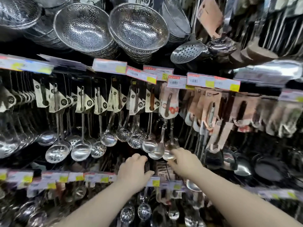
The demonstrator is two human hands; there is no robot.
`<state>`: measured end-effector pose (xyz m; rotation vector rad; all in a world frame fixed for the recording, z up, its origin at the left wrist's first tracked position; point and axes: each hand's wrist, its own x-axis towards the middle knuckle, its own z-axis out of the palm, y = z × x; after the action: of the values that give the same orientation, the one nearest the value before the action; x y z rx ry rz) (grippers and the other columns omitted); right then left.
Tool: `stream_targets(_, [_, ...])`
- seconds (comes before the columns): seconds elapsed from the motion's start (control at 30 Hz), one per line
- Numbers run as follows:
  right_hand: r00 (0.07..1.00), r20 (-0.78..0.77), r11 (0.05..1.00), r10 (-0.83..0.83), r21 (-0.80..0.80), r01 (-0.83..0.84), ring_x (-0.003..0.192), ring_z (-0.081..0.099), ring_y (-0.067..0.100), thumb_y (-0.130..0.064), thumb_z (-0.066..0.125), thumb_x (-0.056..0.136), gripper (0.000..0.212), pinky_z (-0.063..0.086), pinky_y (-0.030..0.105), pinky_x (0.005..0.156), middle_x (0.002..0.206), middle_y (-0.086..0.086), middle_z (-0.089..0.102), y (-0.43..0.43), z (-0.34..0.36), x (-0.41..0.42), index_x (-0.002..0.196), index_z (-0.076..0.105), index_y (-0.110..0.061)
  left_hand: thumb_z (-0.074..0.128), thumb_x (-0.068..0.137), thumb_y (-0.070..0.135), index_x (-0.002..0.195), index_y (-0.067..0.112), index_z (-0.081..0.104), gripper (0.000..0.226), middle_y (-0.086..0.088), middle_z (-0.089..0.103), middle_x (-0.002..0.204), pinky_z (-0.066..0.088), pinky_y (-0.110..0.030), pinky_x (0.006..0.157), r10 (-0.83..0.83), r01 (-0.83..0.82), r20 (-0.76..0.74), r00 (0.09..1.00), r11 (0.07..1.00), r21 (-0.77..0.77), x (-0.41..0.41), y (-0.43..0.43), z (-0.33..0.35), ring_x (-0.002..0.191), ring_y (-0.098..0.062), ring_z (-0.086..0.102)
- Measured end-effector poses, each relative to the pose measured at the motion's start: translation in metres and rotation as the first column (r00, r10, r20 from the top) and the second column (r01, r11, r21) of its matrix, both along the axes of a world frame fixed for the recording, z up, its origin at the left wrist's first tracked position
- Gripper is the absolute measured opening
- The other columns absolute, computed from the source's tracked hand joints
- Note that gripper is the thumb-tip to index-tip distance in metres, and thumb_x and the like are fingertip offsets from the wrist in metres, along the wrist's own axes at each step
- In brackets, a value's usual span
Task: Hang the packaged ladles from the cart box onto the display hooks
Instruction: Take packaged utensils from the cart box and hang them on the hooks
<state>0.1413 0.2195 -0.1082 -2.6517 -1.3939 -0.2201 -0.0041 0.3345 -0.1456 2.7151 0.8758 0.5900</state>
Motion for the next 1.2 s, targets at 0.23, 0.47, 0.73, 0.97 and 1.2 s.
stream_targets(0.23, [0.999, 0.021, 1.0, -0.026, 0.004, 0.026, 0.117, 0.051, 0.027, -0.044, 0.049, 0.086, 0.041, 0.044, 0.039, 0.093, 0.125, 0.004, 0.055, -0.082, -0.022, 0.001, 0.122, 0.049, -0.024, 0.049, 0.083, 0.054, 0.122, 0.02, 0.047, 0.052, -0.003, 0.048, 0.125, 0.041, -0.042, 0.093, -0.035, 0.04, -0.083, 0.996, 0.997, 0.065, 0.01, -0.06, -0.009, 0.117, -0.027, 0.047])
stream_targets(0.47, [0.966, -0.023, 0.965, -0.259, -0.05, 0.257, 0.118, 0.051, 0.026, -0.044, 0.048, 0.089, 0.044, 0.044, 0.038, 0.094, 0.127, 0.003, 0.053, -0.296, -0.048, 0.029, 0.128, 0.046, -0.023, 0.051, 0.082, 0.052, 0.117, 0.019, 0.047, 0.048, -0.006, 0.046, 0.124, 0.044, -0.04, 0.092, -0.282, 0.277, -0.134, 0.95, 0.959, -0.055, 0.078, -0.229, -0.041, 0.118, -0.029, 0.048])
stream_targets(0.73, [0.771, -0.09, 0.776, -0.63, -0.098, 0.623, 0.118, 0.052, 0.028, -0.042, 0.045, 0.089, 0.039, 0.044, 0.04, 0.095, 0.126, 0.008, 0.055, -0.573, -0.072, 0.019, 0.12, 0.05, -0.019, 0.048, 0.084, 0.052, 0.12, 0.021, 0.049, 0.048, -0.005, 0.049, 0.123, 0.044, -0.041, 0.093, -0.604, 0.602, -0.232, 0.762, 0.794, -0.092, 0.137, -0.484, -0.065, 0.116, -0.028, 0.048])
stream_targets(0.97, [0.574, -0.144, 0.591, -0.806, -0.152, 0.792, 0.118, 0.052, 0.03, -0.046, 0.048, 0.088, 0.045, 0.045, 0.041, 0.094, 0.128, 0.008, 0.053, -0.719, -0.092, 0.014, 0.124, 0.047, -0.02, 0.05, 0.083, 0.052, 0.12, 0.018, 0.048, 0.051, -0.007, 0.05, 0.126, 0.043, -0.041, 0.097, -0.769, 0.789, -0.29, 0.569, 0.611, -0.071, 0.178, -0.639, -0.081, 0.121, -0.029, 0.047])
stream_targets(1.2, [0.4, -0.287, 0.457, -0.87, -0.167, 0.874, 0.119, 0.049, 0.03, -0.045, 0.052, 0.086, 0.045, 0.045, 0.043, 0.097, 0.127, 0.007, 0.053, -0.804, -0.135, 0.056, 0.124, 0.048, -0.021, 0.05, 0.083, 0.054, 0.113, 0.017, 0.049, 0.047, -0.007, 0.049, 0.121, 0.041, -0.04, 0.094, -0.829, 0.872, -0.373, 0.416, 0.48, -0.095, 0.258, -0.736, -0.113, 0.119, -0.029, 0.047])
